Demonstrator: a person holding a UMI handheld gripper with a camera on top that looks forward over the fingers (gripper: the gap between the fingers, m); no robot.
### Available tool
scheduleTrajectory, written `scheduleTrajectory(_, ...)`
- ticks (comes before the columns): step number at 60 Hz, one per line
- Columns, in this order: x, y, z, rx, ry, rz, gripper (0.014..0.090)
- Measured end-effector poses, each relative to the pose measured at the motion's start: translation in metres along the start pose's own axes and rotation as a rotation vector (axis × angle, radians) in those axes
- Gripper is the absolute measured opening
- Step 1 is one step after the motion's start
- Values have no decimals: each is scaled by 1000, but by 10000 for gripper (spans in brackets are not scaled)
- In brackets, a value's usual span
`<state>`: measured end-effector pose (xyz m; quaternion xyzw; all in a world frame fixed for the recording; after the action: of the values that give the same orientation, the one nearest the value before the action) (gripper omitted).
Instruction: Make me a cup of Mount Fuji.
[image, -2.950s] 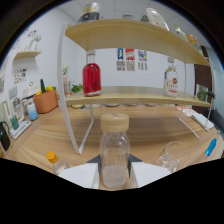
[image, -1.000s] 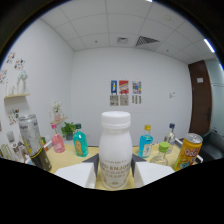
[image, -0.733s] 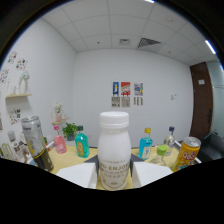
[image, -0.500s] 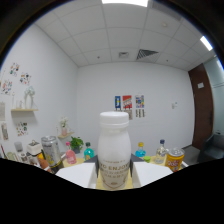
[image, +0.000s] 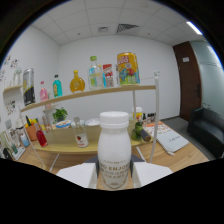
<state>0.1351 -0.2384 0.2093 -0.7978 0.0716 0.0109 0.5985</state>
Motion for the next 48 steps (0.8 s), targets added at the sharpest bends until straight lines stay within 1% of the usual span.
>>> scheduleTrajectory(10, 25, 69, 26, -70, 31, -71, 485)
scheduleTrajectory(17, 30, 90, 41, -98, 41, -220, 484)
scheduleTrajectory(29, 31, 85, 54, -80, 50, -664, 483)
scheduleTrajectory(48, 14, 74, 59, -16, 12, -1375, 485)
